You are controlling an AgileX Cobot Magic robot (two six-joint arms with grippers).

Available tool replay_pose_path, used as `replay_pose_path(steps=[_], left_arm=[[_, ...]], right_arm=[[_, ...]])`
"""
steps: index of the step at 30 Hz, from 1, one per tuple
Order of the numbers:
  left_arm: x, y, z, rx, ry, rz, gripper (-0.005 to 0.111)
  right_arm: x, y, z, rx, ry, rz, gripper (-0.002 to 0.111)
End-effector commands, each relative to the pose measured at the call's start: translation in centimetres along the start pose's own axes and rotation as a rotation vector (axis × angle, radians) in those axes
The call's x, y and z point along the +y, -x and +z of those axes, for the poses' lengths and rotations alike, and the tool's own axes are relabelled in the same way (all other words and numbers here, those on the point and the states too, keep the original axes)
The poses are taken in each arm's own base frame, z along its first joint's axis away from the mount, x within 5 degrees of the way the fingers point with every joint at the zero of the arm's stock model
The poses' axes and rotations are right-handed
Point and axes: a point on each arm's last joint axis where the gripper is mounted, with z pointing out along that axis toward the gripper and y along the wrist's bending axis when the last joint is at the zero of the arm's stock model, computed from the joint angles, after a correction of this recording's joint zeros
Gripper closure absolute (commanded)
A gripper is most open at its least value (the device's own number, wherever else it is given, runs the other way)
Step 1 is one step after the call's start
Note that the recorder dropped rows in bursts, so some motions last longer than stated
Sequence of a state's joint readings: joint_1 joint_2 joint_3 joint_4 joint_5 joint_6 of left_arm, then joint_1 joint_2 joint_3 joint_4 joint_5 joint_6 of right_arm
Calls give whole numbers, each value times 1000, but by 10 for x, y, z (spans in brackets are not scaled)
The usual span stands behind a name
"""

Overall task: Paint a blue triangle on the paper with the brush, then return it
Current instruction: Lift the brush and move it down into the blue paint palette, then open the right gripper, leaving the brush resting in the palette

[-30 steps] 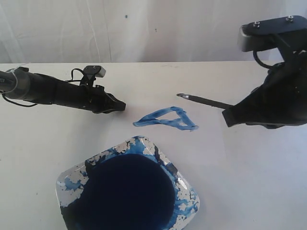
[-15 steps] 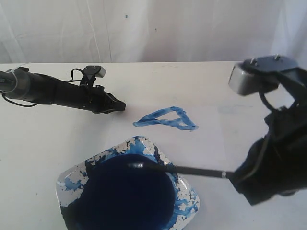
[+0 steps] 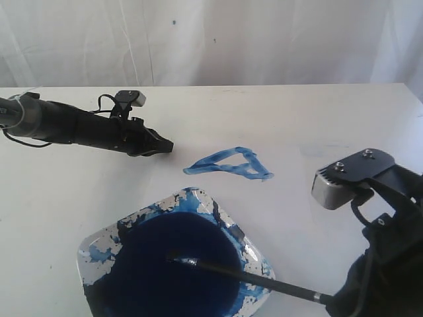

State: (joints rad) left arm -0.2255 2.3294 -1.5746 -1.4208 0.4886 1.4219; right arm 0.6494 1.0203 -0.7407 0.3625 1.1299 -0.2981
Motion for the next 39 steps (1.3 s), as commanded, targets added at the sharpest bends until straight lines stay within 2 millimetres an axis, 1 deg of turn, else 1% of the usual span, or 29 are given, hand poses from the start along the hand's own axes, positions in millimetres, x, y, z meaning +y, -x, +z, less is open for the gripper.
replay_pose_path(steps=[1, 8, 12, 14, 21, 24, 30, 33, 36, 39], left_arm=[[-2, 1, 1, -8, -11, -13, 107], [-2, 1, 1, -8, -11, -13, 107], [-2, 1, 1, -8, -11, -13, 107], [-2, 1, 1, -8, -11, -13, 107], [-2, 1, 1, -8, -11, -13, 107], [-2, 1, 1, -8, -11, -13, 107], [-2, 1, 1, -8, -11, -13, 107], [-2, 1, 1, -8, -11, -13, 107], [-2, 1, 1, -8, -11, -13, 107], [-2, 1, 1, -8, -11, -13, 107]], right_arm=[[-1, -2, 2, -7, -6, -17, 108], [-8, 1, 2, -37, -88, -53, 108], [-9, 0, 2, -30, -96, -54, 107], [-9, -1, 4, -24, -90, -49, 103], [-10, -9, 13, 8, -79, -34, 76], [-11, -8, 14, -2, -83, -33, 68], [-15, -2, 12, -74, -130, -54, 67], [-17, 1, 7, -137, -176, -66, 67], [-20, 1, -2, -220, -245, -26, 68], [-20, -2, -17, -332, -302, 48, 68]])
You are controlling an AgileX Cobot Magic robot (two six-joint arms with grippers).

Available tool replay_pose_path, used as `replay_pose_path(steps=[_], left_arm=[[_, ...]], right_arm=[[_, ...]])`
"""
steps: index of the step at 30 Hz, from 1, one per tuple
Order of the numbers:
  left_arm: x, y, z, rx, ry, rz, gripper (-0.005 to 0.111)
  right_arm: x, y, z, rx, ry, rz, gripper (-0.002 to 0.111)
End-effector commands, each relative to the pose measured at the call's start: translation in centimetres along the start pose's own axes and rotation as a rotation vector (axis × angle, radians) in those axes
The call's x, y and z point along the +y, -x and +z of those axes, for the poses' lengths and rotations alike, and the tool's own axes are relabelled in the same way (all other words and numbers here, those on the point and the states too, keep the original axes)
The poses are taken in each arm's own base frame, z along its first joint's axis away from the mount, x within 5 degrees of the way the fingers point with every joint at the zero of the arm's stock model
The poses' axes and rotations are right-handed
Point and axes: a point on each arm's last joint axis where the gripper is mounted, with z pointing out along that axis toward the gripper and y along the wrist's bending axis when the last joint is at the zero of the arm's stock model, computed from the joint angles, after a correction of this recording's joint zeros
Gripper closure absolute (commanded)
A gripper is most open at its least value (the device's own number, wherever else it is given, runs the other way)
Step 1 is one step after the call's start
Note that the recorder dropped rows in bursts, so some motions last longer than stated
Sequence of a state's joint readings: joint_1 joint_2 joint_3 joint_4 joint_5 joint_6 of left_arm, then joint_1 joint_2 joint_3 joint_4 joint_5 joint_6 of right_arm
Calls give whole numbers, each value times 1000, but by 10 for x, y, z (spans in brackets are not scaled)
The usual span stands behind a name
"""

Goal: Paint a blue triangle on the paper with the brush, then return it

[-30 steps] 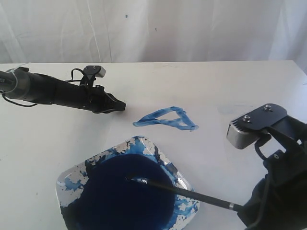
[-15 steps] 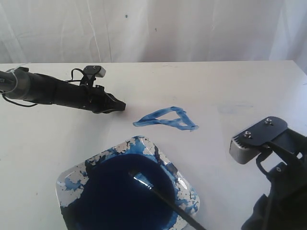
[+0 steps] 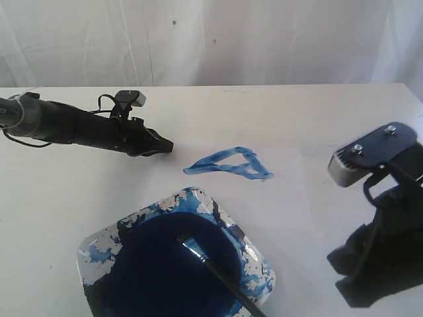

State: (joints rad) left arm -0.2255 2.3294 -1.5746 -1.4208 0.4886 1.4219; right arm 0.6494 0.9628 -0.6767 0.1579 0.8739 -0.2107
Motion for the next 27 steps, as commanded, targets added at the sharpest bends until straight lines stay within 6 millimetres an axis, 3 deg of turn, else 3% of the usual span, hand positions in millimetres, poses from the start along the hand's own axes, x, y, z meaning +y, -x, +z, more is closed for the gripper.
replay_pose_path(steps=[1, 8, 11, 14, 18, 23, 27], left_arm=[[-2, 1, 1, -8, -11, -13, 107], [-2, 1, 1, -8, -11, -13, 107], [-2, 1, 1, -8, -11, -13, 107], [-2, 1, 1, -8, -11, -13, 107], [-2, 1, 1, -8, -11, -13, 107], [-2, 1, 1, -8, -11, -13, 107], [-2, 1, 1, -8, -11, -13, 107]], right_arm=[[-4, -1, -24, -169, -93, 91, 68], [6, -28, -90, -645, -97, 125, 76], [9, -45, -106, -839, -102, 111, 84], [10, -61, -109, -938, -117, 94, 93], [7, -70, -98, -948, -188, 38, 107], [3, -64, -98, -1096, -329, -130, 108], [5, -62, -100, -1172, -318, -144, 108]])
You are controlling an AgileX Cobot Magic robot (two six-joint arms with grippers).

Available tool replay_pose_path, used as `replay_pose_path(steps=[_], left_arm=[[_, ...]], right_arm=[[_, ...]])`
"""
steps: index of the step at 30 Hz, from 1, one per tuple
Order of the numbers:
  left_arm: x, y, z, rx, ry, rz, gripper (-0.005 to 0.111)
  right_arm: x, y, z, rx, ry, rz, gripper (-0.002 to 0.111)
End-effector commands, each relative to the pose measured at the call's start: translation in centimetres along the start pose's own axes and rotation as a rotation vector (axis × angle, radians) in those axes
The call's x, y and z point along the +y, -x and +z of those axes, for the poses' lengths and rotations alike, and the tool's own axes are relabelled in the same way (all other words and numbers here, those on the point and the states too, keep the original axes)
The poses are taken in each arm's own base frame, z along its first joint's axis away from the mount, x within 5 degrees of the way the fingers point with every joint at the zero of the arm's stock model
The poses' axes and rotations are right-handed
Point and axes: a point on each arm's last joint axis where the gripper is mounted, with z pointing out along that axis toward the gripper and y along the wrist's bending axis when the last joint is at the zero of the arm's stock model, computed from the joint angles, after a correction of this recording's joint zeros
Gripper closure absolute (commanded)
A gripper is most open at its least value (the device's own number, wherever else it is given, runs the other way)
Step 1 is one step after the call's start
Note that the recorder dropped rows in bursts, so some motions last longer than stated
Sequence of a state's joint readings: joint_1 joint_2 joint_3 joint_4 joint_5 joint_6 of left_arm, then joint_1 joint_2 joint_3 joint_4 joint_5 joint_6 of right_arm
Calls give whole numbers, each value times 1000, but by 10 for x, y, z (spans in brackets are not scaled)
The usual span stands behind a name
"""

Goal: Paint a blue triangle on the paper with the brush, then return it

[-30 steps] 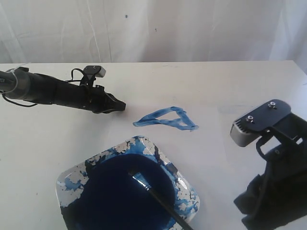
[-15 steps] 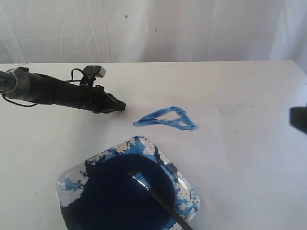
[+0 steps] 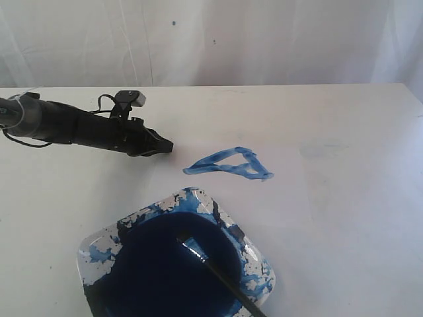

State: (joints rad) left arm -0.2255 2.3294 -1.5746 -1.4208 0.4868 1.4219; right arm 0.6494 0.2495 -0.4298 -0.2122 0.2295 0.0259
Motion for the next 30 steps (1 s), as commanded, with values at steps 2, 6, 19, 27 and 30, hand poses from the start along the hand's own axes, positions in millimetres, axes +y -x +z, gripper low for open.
replay_pose_path(steps=[2, 6, 19, 27, 30], left_arm=[[-2, 1, 1, -8, -13, -13, 107], [-2, 1, 1, -8, -13, -13, 107], [-2, 1, 1, -8, -13, -13, 107], [-1, 1, 1, -7, -4, -11, 107], [-1, 1, 1, -7, -4, -11, 107]], right_arm=[[1, 4, -1, -89, 2, -21, 108], [1, 4, -1, -89, 2, -21, 108], [-4, -37, -27, 55, -201, -7, 108], [-8, -108, -22, 128, -533, 164, 108], [-8, -125, -22, 150, -577, 241, 108]])
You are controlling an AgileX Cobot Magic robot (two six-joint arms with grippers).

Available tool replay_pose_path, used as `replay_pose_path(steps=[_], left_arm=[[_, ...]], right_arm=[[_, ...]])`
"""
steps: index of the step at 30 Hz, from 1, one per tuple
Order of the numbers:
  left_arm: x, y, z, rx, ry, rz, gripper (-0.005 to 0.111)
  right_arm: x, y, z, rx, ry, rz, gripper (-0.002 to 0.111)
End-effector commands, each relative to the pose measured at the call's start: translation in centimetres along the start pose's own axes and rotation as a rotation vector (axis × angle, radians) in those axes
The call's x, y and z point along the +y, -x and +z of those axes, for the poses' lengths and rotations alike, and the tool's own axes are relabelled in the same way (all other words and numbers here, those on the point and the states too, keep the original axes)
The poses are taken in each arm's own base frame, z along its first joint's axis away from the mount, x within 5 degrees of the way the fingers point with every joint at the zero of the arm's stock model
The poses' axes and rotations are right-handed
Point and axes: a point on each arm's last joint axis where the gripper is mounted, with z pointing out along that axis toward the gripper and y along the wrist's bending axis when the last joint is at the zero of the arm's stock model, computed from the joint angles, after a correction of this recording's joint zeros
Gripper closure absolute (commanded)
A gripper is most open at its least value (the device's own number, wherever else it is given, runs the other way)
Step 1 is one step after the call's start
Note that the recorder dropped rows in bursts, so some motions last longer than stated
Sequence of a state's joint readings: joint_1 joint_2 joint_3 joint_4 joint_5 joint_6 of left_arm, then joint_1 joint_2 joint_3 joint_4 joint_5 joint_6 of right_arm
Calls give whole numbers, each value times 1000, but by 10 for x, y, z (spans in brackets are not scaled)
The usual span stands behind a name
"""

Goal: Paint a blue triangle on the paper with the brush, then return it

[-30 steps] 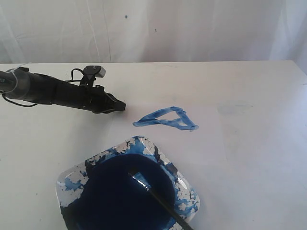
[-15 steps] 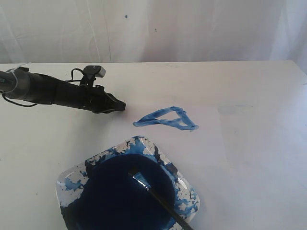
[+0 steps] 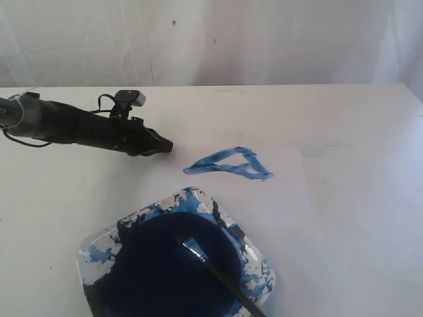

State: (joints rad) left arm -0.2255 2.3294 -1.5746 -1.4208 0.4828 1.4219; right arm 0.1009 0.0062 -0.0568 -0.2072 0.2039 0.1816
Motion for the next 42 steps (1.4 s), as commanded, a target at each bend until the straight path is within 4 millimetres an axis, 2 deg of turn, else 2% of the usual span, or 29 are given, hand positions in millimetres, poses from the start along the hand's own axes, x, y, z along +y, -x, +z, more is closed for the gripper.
replay_pose_path(steps=[1, 13, 26, 42], left_arm=[[-2, 1, 1, -7, -8, -11, 107], [-2, 1, 1, -7, -8, -11, 107], [-2, 1, 1, -7, -8, -11, 107], [-2, 1, 1, -7, -8, -11, 107]], right_arm=[[-2, -16, 3, 16, -44, 98, 108], [-3, -22, 3, 89, -58, 103, 108], [2, -29, 2, 169, -8, 25, 108], [2, -29, 2, 165, -8, 31, 108]])
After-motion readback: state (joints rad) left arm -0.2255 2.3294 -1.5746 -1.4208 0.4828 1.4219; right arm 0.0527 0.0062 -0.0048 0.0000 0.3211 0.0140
